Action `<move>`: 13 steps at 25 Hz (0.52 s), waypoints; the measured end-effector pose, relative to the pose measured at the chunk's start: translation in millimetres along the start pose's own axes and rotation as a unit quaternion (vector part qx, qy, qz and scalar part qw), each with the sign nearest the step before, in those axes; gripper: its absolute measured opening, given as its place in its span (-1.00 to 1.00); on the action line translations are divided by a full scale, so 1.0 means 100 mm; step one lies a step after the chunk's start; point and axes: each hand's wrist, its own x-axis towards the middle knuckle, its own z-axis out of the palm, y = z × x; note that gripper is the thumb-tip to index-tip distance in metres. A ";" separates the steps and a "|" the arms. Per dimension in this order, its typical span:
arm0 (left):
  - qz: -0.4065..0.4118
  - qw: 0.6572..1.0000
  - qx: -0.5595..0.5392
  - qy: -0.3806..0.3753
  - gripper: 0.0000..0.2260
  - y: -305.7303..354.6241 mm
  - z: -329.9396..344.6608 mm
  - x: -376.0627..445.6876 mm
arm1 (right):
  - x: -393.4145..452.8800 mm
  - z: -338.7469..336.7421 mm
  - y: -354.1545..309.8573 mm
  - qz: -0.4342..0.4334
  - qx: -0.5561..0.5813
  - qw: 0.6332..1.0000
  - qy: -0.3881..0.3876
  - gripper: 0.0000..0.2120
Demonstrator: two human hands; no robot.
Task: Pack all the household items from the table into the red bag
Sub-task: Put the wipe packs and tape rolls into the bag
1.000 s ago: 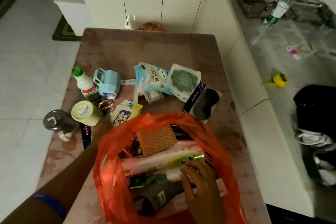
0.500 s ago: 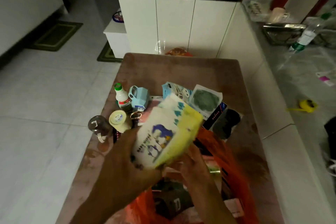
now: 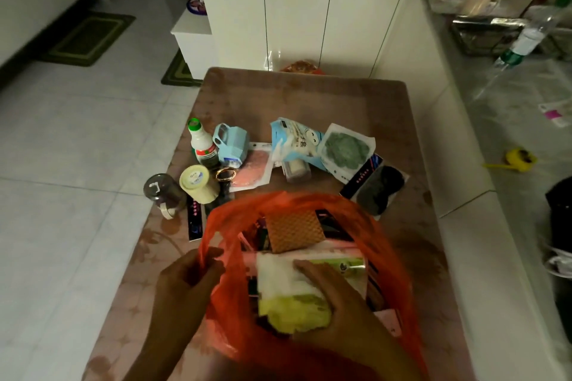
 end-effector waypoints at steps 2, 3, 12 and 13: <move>0.021 0.998 -0.059 -0.005 -0.58 -0.07 -0.06 0.00 | 0.19 0.22 0.05 -0.070 -0.192 0.978 -0.030 -0.34; 0.047 0.994 -0.094 -0.019 -0.58 -0.12 -0.09 -0.01 | 0.26 0.36 0.09 -0.104 -0.269 0.957 -0.020 -0.42; 0.081 0.974 -0.158 -0.137 -0.93 -0.28 -0.29 0.05 | 0.57 0.57 0.29 -0.070 -0.345 0.935 -0.043 -0.34; 0.079 0.979 -0.154 -0.108 -0.89 -0.33 -0.33 0.15 | 0.56 0.54 0.26 -0.073 -0.323 0.942 -0.049 -0.34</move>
